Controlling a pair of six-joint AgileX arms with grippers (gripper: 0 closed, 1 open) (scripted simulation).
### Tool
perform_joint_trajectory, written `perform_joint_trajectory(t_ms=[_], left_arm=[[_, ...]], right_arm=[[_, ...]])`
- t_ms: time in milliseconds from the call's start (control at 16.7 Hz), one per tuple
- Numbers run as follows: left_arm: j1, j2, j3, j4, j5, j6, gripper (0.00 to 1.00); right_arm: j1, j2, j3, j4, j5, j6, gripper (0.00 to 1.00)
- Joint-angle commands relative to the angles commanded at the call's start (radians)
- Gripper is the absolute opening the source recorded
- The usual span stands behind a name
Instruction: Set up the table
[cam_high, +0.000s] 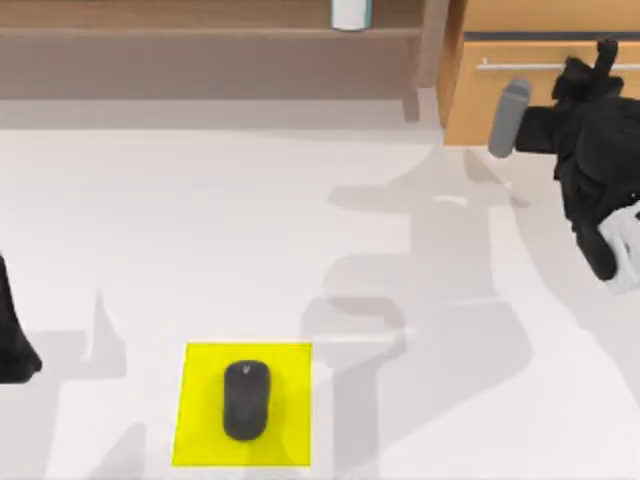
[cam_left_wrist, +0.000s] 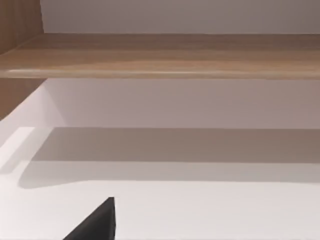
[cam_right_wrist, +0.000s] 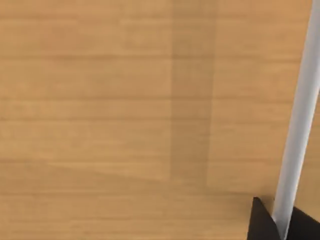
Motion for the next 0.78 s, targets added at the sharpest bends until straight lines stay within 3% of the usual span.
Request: perform_joint_trajectory(t_ms=[480,780], left_arm=[[0.0,0.0,0.0,0.0,0.0,0.0,1.0],[0.0,0.0,0.0,0.0,0.0,0.0,1.0]], right_arm=[[-0.021,0.057,0.132,-0.08,-0.019,0.002,0.0],[-0.021,0.057,0.132,-0.08,-0.019,0.002,0.38]])
